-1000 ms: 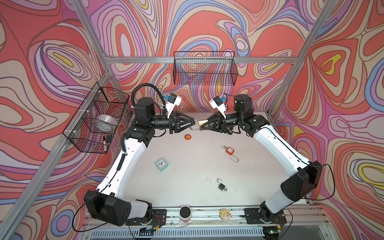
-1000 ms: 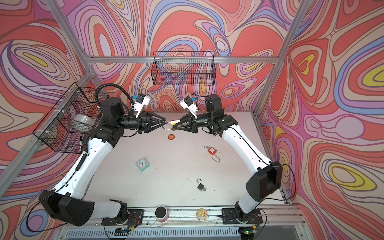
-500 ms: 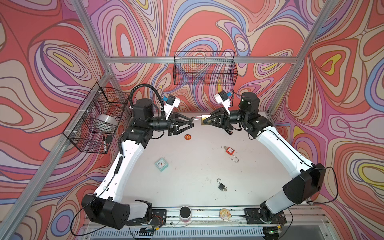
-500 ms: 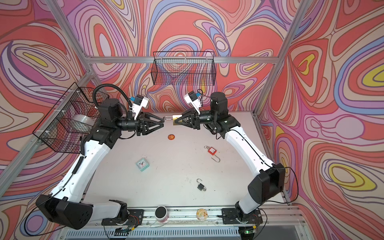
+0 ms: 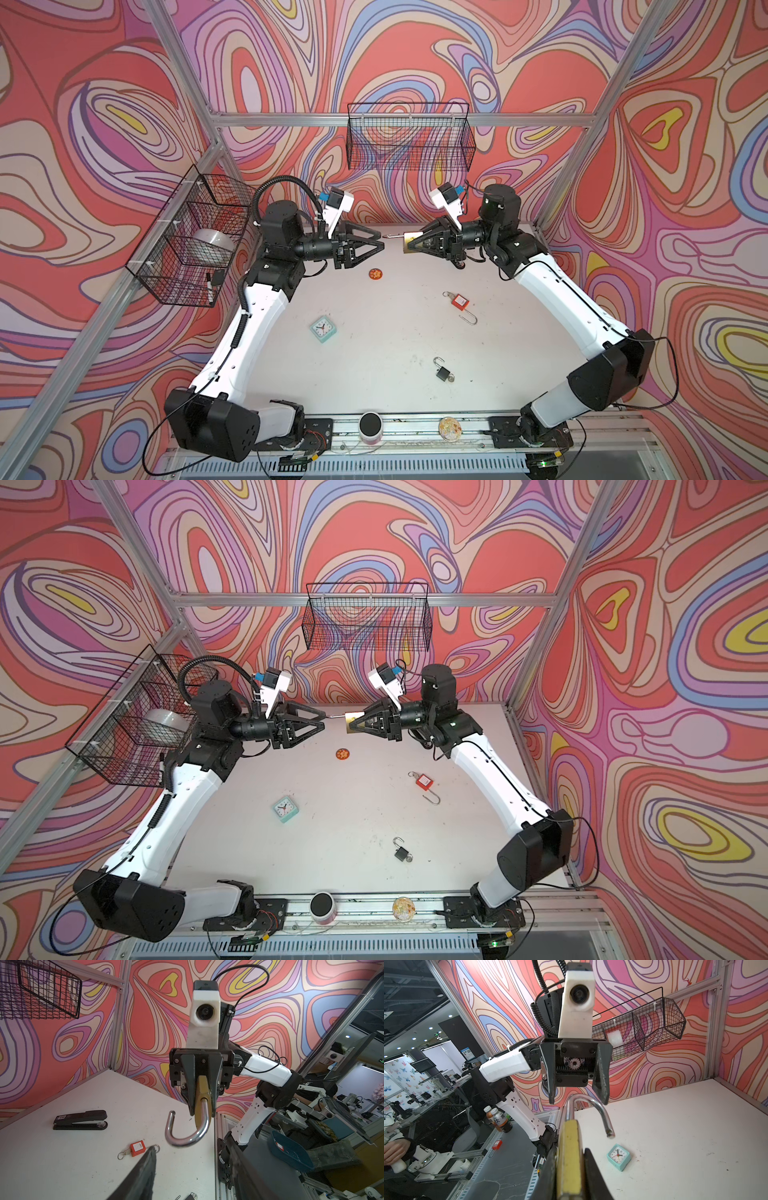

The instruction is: Lock with the key

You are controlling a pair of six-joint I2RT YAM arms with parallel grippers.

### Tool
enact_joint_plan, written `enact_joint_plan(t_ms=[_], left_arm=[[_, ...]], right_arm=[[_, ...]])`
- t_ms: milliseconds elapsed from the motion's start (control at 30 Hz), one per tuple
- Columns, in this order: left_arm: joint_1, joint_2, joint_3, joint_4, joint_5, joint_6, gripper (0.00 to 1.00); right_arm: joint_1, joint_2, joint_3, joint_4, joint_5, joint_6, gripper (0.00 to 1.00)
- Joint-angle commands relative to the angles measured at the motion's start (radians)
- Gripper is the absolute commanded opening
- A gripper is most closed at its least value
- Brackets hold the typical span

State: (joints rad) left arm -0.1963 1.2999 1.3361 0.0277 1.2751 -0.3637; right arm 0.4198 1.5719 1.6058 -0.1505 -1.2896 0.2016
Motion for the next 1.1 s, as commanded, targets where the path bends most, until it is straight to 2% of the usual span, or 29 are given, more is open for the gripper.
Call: enact_joint_plan(t_ms=[0,100,300,500,733,933,1067], left_arm=[[0.005,-0.020,-0.047,0.229,-0.002,-0.102,0.59],[0.005,-0.005,-0.066,0.339,0.000,-0.175,0.58],[0.006,-0.022,-0.057,0.280,-0.025,-0.094,0.58],[0.006,-0.005,-0.090,0.330,0.000,-0.150,0.49],[-0.010,0.006,-0.102,0.385,-0.004,-0.184,0.50],[-0.026,0.016,-0.106,0.403,-0.003,-0.201,0.39],[-0.029,0.015,-0.106,0.386,0.000,-0.202,0.26]], right_arm=[[-0.001,-0.020,0.020,0.017,-0.034,0.016,0.00],[0.000,-0.021,0.019,0.016,-0.028,0.015,0.00],[0.000,-0.015,0.028,0.010,-0.034,0.016,0.00],[-0.001,-0.005,0.022,0.067,-0.049,0.068,0.00],[0.000,0.009,0.023,0.074,-0.059,0.080,0.00],[0.000,0.022,0.026,0.083,-0.055,0.084,0.00],[0.000,0.028,0.030,0.101,-0.054,0.090,0.00]])
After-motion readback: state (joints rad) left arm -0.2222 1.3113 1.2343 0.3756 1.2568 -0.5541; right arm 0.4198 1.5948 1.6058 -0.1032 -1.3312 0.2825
